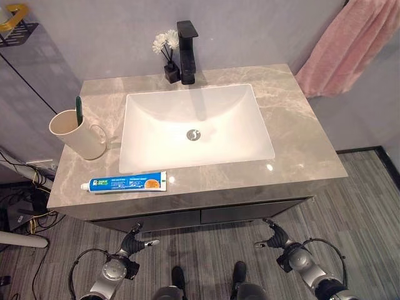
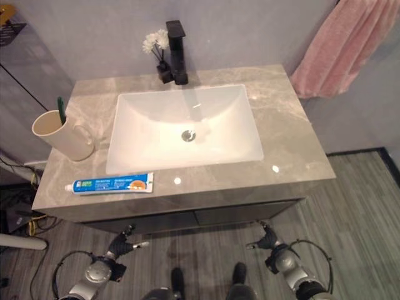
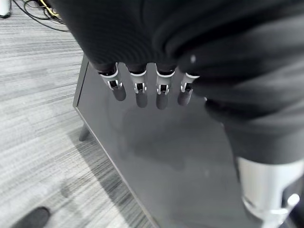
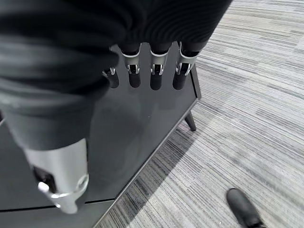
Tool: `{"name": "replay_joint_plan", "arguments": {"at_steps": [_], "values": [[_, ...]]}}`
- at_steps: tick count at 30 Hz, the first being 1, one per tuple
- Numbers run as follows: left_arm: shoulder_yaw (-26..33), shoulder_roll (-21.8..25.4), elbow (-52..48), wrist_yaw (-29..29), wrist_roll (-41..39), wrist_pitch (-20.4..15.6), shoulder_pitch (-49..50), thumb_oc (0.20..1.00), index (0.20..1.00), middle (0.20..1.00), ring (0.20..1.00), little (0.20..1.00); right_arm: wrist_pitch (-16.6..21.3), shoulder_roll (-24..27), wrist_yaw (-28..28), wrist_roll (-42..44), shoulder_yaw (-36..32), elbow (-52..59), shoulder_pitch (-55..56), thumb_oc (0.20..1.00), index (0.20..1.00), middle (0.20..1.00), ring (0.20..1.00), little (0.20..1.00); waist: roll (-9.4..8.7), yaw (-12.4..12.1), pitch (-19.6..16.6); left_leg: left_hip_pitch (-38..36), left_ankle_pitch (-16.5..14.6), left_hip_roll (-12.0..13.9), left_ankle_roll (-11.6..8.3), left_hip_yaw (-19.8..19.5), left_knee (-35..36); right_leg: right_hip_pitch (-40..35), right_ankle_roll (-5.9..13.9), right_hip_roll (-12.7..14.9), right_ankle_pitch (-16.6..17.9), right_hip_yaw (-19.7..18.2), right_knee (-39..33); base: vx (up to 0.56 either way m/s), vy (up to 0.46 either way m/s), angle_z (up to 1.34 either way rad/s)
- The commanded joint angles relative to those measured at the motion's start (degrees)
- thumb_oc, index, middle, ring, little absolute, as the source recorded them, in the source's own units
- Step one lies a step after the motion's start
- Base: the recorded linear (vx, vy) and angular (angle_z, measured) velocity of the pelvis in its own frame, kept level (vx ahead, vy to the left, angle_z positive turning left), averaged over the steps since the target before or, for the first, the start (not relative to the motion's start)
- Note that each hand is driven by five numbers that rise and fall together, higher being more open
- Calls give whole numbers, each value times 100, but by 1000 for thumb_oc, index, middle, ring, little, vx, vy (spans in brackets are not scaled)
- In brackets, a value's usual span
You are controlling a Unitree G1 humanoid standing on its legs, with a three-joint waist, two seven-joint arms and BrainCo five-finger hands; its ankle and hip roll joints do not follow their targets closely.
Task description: Put brush and paste in cup on sink, flatten towel.
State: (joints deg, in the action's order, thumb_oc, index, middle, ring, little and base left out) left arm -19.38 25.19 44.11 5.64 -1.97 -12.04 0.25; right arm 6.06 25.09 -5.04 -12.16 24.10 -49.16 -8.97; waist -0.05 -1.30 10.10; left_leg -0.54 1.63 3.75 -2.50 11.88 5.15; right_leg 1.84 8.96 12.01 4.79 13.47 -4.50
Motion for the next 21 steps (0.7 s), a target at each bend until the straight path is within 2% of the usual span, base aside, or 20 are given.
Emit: {"name": "replay_joint_plan", "arguments": {"at_steps": [1,5,8,9,11,12,13,14,17,18,19,21], "values": [[-55,559,-752,-239,440,-253,318,1000,1000,1000,1000,1000,139,113,-64,-20,96,-96,-368,1000,1000,1000,1000,1000,-162,-154,-315,351,198,143,-244,-272,-79,173,586,643,1022,-85,-45,-10,-52,-2],[-52,924,-1297,-465,445,-276,724,1000,1000,1000,1000,1000,123,138,-82,177,-25,-232,-436,1000,1000,1000,1000,1000,-130,-239,-346,449,271,246,-329,-381,-14,167,602,650,836,62,-50,-37,-29,13],[403,1518,-2786,-780,-129,-459,1657,1000,1000,1000,1000,1000,151,258,-85,335,-105,-344,-527,1000,1000,1000,1000,1000,-66,-458,-326,582,350,306,-398,-523,-14,162,604,647,782,165,-50,-26,-56,22],[515,1881,-3479,-920,-213,-554,1913,1000,1000,1000,1000,1000,165,292,-68,338,-87,-438,-561,1000,1000,1000,1000,1000,-44,-518,-309,607,360,312,-409,-544,-14,148,604,646,780,189,-50,0,-44,24],[759,2362,-4236,-1040,-309,-626,2236,1000,1000,1000,1000,1000,205,297,-60,353,-80,-530,-571,1000,1000,1000,1000,1000,-41,-546,-278,617,364,319,-416,-579,-14,133,604,642,782,192,-50,1,-24,16],[1137,2860,-5149,-1195,-674,-696,2498,1000,1000,1000,1000,1000,259,313,-35,348,-18,-671,-571,1000,1000,1000,1000,1000,-20,-564,-238,630,369,301,-420,-603,-14,127,604,633,777,185,-50,0,-10,17],[1197,2883,-5207,-1213,-702,-667,2557,1000,1000,1000,1000,1000,265,295,-35,348,-12,-679,-576,1000,1000,1000,1000,1000,-35,-557,-238,628,368,303,-421,-603,-14,125,604,631,777,185,-50,0,-9,23],[1456,3106,-5654,-1299,-976,-687,2682,1000,1000,1000,1000,1000,272,304,-17,339,20,-764,-571,1000,1000,1000,1000,1000,-14,-574,-228,635,374,302,-422,-616,-14,124,604,628,773,188,-50,6,1,19],[2528,3700,-6575,-1516,-1907,-737,3225,1000,1000,1000,1000,1000,247,286,85,251,89,-942,-447,1000,1000,1000,1000,1000,76,-635,-230,623,381,291,-419,-636,-14,105,604,635,768,205,-50,14,3,8],[2660,3707,-6643,-1529,-1931,-714,3358,1000,1000,1000,1000,1000,247,249,84,250,116,-943,-456,1000,1000,1000,1000,1000,43,-608,-233,618,379,292,-420,-633,-14,102,604,635,768,202,-50,37,-3,2],[3160,3831,-6854,-1537,-2260,-736,3508,1000,1000,1000,1000,1000,239,217,152,190,125,-978,-347,1000,1000,1000,1000,1000,68,-656,-269,592,377,294,-420,-637,-14,89,604,628,767,211,-50,48,-10,1],[3860,3940,-7030,-1417,-2392,-855,3515,1000,1000,1000,1000,1000,237,166,253,207,103,-850,-128,1000,1000,1000,1000,1000,55,-686,-356,556,364,305,-447,-623,-14,62,604,620,762,226,-50,57,-9,0]]}}
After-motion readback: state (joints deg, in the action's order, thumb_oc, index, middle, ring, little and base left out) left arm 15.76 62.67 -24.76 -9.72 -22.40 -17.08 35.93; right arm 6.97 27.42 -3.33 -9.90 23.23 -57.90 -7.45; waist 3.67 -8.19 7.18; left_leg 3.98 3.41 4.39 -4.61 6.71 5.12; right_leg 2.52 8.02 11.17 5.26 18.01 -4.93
